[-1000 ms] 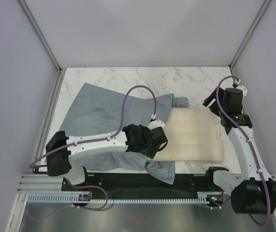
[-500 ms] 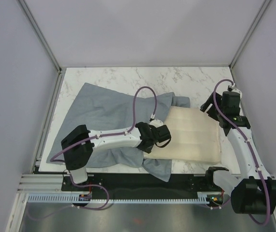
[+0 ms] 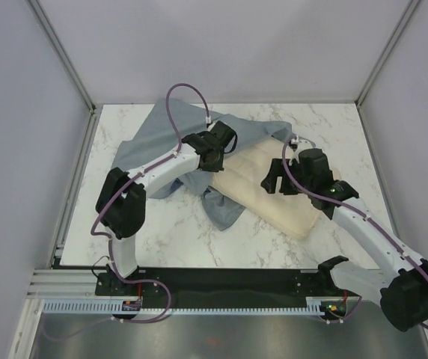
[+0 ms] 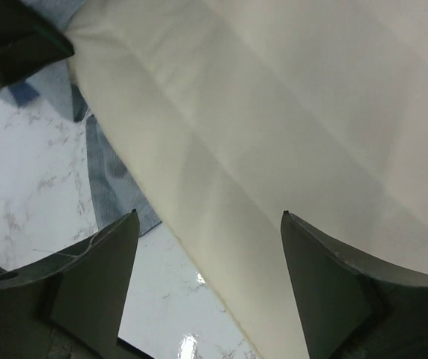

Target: Put the pillow into the pillowcase

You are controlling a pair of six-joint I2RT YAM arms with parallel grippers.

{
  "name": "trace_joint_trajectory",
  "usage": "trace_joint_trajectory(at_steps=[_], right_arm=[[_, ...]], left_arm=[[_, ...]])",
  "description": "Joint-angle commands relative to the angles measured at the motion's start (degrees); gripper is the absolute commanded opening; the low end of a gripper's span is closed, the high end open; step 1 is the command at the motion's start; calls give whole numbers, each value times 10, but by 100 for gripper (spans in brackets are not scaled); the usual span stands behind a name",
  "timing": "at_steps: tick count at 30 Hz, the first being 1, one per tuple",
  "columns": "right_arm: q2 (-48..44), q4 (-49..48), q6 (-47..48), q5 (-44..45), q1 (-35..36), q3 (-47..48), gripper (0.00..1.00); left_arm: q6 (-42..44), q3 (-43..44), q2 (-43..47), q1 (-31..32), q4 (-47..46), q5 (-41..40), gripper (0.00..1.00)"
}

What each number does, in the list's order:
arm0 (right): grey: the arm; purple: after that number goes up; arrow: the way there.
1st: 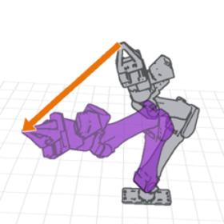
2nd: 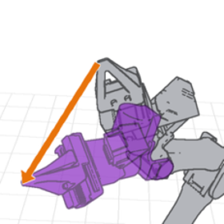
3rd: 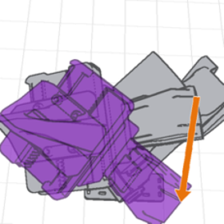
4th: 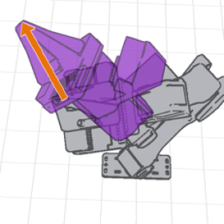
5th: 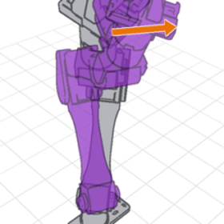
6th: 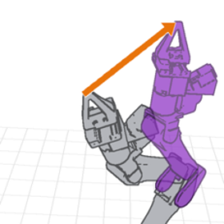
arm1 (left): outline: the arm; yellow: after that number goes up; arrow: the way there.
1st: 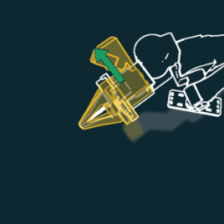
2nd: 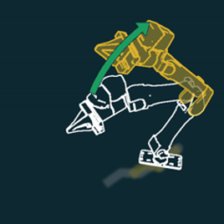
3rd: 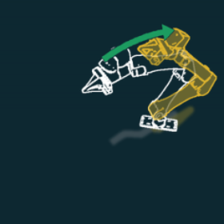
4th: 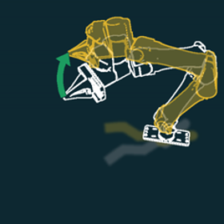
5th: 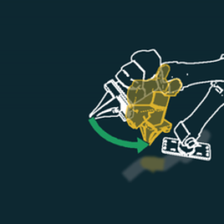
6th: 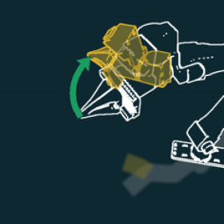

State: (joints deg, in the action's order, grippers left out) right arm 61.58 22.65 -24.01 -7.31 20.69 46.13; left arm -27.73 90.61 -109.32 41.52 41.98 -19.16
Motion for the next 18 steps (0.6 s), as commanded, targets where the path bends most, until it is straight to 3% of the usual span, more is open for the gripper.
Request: trace_joint_trajectory(at_steps=[1, 2, 3, 5, 9, 13, 14, 18], right_arm=[[1, -32, 67, 18, 69, 35, 87], [3, -35, 78, 28, 81, 35, 90], [9, -38, 95, 47, 94, 37, 91], [16, -44, 101, 63, 120, 37, 92], [62, -63, 122, 102, 178, 52, 95], [136, -30, 136, 243, 265, 85, 94], [150, -27, 139, 271, 272, 88, 94], [196, -31, 143, 307, 284, 97, 95]], left_arm=[[37, 18, 42, -35, -30, 21, 20], [39, 11, 52, -51, -31, 32, 38], [40, 2, 66, -57, -31, 40, 50], [40, -28, 100, -64, -33, 49, 66], [27, -102, 163, -64, -37, 71, 71], [21, -243, 234, -61, -40, 80, 71], [-23, -268, 260, -54, -106, 177, 71], [-59, -362, 295, -36, -174, 210, 75]])
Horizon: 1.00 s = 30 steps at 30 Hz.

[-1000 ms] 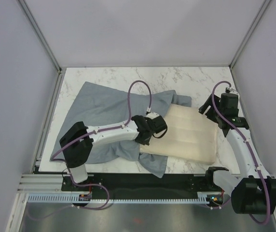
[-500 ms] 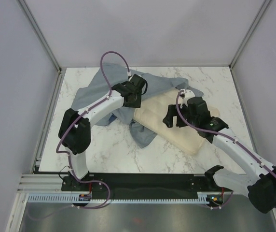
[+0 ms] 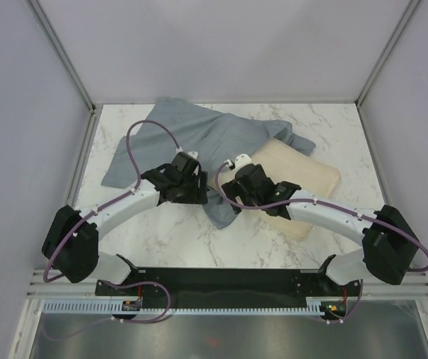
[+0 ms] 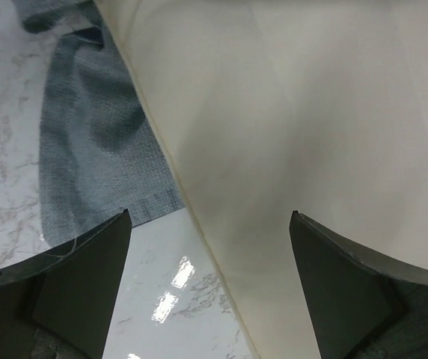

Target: Put the pillow into the pillowcase

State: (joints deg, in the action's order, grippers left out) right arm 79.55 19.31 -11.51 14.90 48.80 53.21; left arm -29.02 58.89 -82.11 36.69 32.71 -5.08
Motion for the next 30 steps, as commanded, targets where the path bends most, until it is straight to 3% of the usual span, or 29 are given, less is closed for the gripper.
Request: trace_joint_trajectory(at_steps=[1, 9, 11, 14, 15, 16, 17, 19, 21, 26, 30], right_arm=[[24, 4, 18, 90, 2, 29, 96], [113, 26, 11, 141, 9, 63, 98], [133, 30, 10, 152, 10, 70, 91], [136, 28, 10, 142, 11, 78, 51], [134, 27, 10, 138, 10, 80, 30], [131, 24, 10, 129, 10, 80, 22], [126, 21, 10, 122, 10, 81, 9], [119, 16, 8, 96, 10, 83, 1], [105, 2, 7, 74, 10, 79, 0], [94, -23, -10, 41, 10, 85, 0], [120, -23, -14, 40, 10, 117, 0]], left_arm=[[-56, -70, 24, 12, -92, 84, 75], [-99, -120, -45, 14, -229, 155, 79], [-109, -115, -79, 13, -243, 160, 79], [-122, -109, -110, 14, -273, 162, 79], [-126, -109, -118, 14, -280, 155, 78], [-133, -108, -123, 14, -284, 151, 77], [-135, -108, -134, 14, -288, 148, 73], [-147, -112, -146, 14, -302, 141, 65], [-163, -120, -164, 14, -324, 142, 57], [-163, -110, -192, 14, -355, 164, 2], [-144, -134, -119, 46, -353, 135, 2]])
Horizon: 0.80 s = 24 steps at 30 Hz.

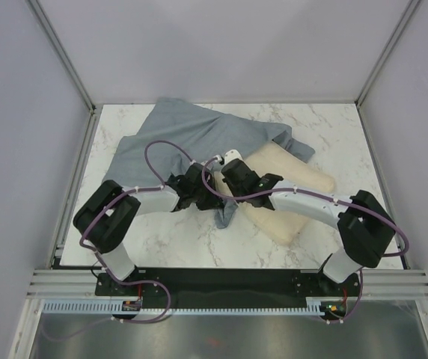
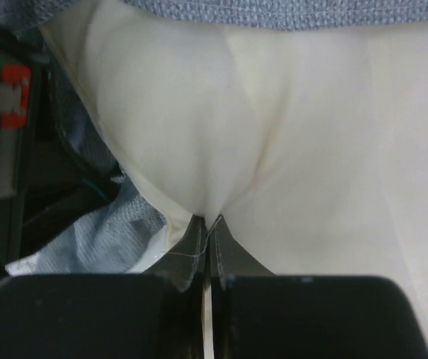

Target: Put the pillow into the pillowcase

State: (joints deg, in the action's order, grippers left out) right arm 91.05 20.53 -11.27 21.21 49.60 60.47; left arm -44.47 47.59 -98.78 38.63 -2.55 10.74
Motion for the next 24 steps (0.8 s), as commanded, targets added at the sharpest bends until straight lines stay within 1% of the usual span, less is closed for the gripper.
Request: trace_joint_trajectory(at_steps=[1, 2, 3, 4, 5, 6, 8, 11, 16, 17, 19, 21, 24], right_arm=[[16, -35, -18, -25, 1, 54, 0], [23, -35, -18, -28, 0, 74, 0], [31, -35, -20, -40, -3, 85, 0], [47, -34, -22, -47, -4, 97, 0], [55, -32, -25, -55, -11, 122, 0], [65, -32, -31, -69, -13, 134, 0], [86, -30, -42, -89, -22, 166, 0], [106, -31, -56, -122, -39, 198, 0], [131, -44, -60, -173, -50, 234, 0], [135, -48, -62, -194, -55, 242, 0], [146, -56, -67, -208, -68, 247, 0], [156, -65, -72, -237, -87, 251, 0], [165, -89, -85, -276, -110, 250, 0]], left_arm=[[13, -24, 66, 38, 9, -29, 2], [16, -28, 79, 51, 17, -35, 2], [21, -31, 105, 83, 22, -61, 2], [22, -31, 117, 100, 40, -75, 2], [21, -29, 126, 118, 61, -105, 2], [15, -31, 135, 152, 71, -123, 2], [2, -37, 157, 181, 80, -146, 2], [-30, -71, 177, 223, 69, -179, 2], [-50, -106, 199, 270, 36, -186, 2], [-51, -109, 214, 276, 32, -187, 2], [-54, -123, 233, 297, 12, -188, 2], [-54, -137, 269, 323, 6, -196, 2], [-50, -152, 315, 345, -1, -195, 2]])
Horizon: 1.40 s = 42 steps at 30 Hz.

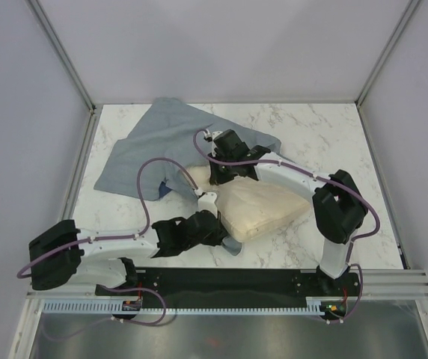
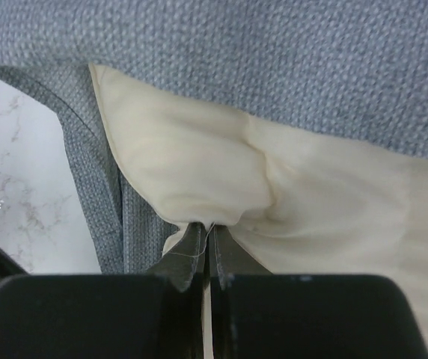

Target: Put the pillow into the pillowcase

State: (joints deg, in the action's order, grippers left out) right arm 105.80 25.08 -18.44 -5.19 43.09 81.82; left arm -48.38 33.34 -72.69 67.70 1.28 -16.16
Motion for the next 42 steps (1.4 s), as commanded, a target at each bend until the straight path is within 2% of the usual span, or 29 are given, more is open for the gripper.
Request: trace_joint_trajectory(at_steps=[1, 8, 13, 15, 19, 24, 26, 29, 30, 32, 33, 35, 36, 37, 38, 39, 42], right_arm=[[26, -140, -15, -15, -49, 40, 0], [63, -144, -46, 10, -84, 97, 0], [37, -164, -45, 26, -90, 118, 0], [-4, -198, -42, 2, -89, 90, 0], [-79, -332, -21, -32, -79, -45, 0], [-93, -328, 10, -28, -53, -111, 1], [-101, -335, -1, -26, -56, -151, 8], [-129, -333, -19, -20, -68, -192, 32], [-150, -325, -28, -22, -73, -199, 42], [-177, -314, -29, -27, -85, -220, 50], [-207, -292, -28, -24, -88, -224, 54], [-248, -262, -23, -5, -97, -230, 63], [-260, -225, -21, -1, -100, -232, 68], [-271, -208, -22, 15, -104, -233, 69], [-281, -189, -22, 25, -112, -232, 70], [-298, -154, -25, 36, -117, -232, 72], [-332, -104, -51, 63, -157, -253, 77]], left_arm=[[-8, -13, 62, 56, -42, 81, 2], [-7, -69, 132, 76, -96, 155, 2], [-29, -92, 166, 110, -98, 157, 2], [-40, -102, 187, 110, -97, 159, 2], [-47, -105, 222, 110, -93, 151, 2], [-44, -79, 208, 110, -91, 174, 2], [-44, -64, 198, 110, -89, 188, 2], [-46, -41, 177, 110, -64, 192, 4], [-44, -33, 161, 110, -52, 192, 17], [-31, 5, 148, 110, 18, 181, 33], [-23, 21, 142, 110, 55, 170, 45], [-8, 71, 138, 109, 172, 102, 54], [-4, 89, 141, 109, 207, 73, 58], [-4, 124, 144, 110, 208, 73, 58], [16, 142, 144, 104, 270, 11, 69], [21, 160, 142, 98, 322, -5, 74], [45, 227, 117, 58, 413, -40, 77]])
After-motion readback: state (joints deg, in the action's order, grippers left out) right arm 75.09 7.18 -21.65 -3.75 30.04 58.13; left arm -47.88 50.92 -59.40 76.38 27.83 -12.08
